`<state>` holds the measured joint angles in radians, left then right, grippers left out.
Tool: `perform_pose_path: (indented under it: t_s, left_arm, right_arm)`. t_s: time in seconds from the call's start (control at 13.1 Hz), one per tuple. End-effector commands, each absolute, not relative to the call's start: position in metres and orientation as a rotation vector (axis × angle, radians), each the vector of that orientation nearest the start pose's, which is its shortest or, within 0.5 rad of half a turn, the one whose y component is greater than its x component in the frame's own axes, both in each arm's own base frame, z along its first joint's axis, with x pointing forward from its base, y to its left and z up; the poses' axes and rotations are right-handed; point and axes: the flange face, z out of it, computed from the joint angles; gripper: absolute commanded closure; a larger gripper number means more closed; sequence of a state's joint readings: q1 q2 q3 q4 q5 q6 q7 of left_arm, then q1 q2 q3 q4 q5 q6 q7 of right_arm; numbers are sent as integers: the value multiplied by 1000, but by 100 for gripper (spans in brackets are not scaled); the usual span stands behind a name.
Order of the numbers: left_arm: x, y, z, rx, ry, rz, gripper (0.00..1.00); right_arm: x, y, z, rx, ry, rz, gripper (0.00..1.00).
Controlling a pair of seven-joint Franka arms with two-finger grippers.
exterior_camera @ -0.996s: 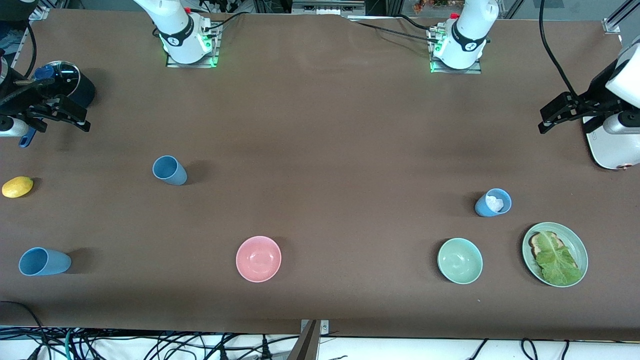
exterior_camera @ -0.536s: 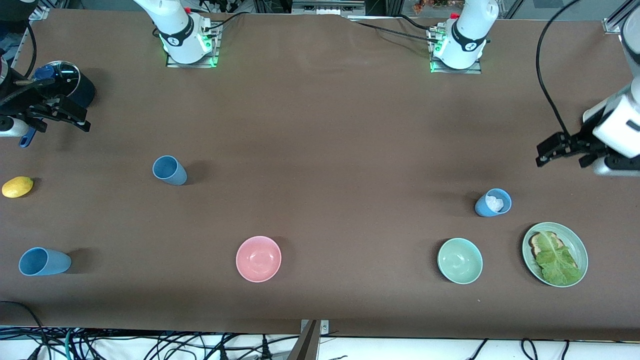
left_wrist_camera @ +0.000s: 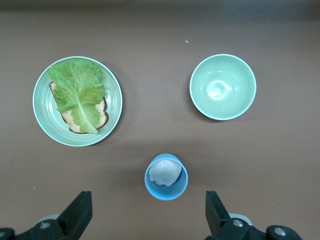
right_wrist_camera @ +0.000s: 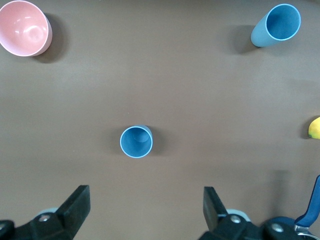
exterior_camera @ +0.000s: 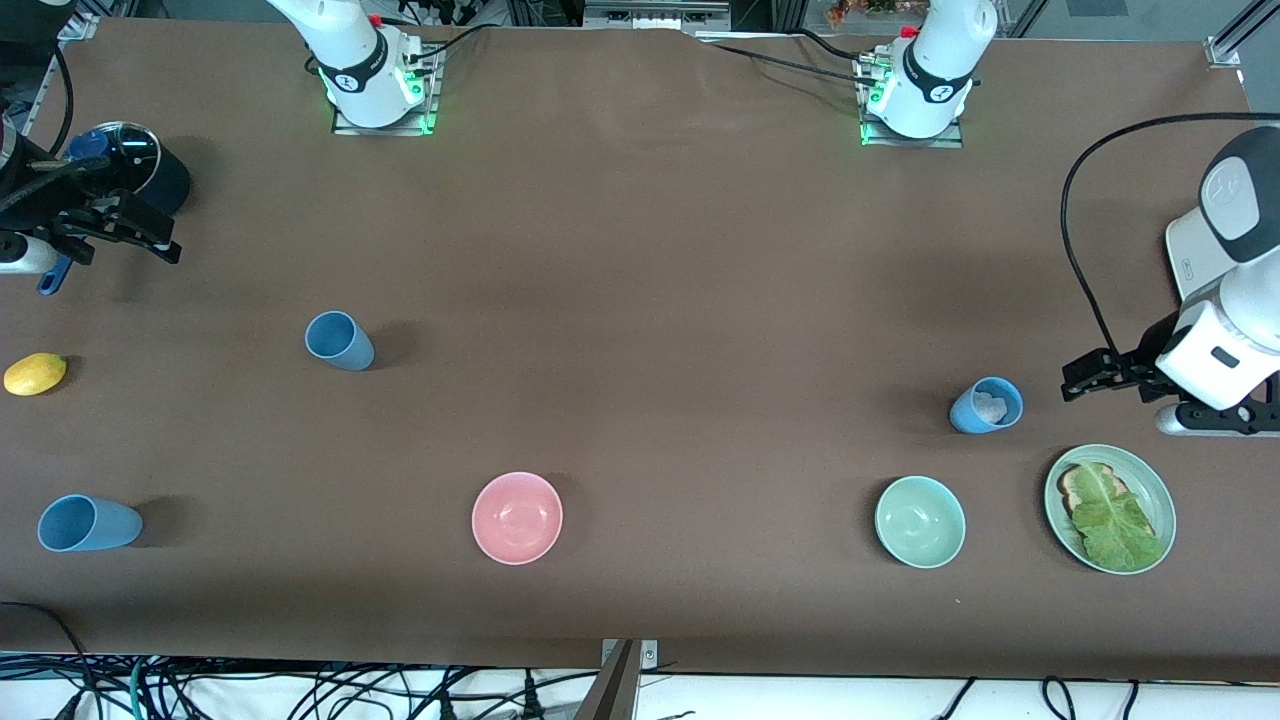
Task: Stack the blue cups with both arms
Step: 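Reach the left gripper down to the small blue cup and grasp it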
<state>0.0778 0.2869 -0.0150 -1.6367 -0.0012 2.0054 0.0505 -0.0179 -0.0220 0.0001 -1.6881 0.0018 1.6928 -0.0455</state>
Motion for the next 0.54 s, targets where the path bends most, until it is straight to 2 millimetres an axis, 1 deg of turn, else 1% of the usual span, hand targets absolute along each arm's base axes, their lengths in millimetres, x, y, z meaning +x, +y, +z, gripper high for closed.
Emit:
perform_pose_path:
  t_s: [0.0, 0.08, 0.15, 0.31, 0.38, 0.46]
  left_arm:
    - [641, 57, 414, -3112, 64, -196, 0]
    - [636, 64, 395, -3105, 75, -233, 0]
    - [633, 68, 384, -3099, 88, -258, 0]
    - [630, 73, 372, -3102, 87, -242, 0]
    - [631, 72, 366, -3103, 90, -233, 0]
    - [627, 72, 357, -3102, 88, -242, 0]
  right_arm:
    - [556, -9, 595, -3144, -32, -46, 0]
    - [555, -10, 595, -3144, -29, -48, 0]
    - [556, -9, 595, -3144, -32, -46, 0]
    - [555, -9, 595, -3144, -32, -48, 0]
    - [555, -9, 595, -3144, -32, -48, 0]
    - [556, -10, 595, -3144, -29, -46, 0]
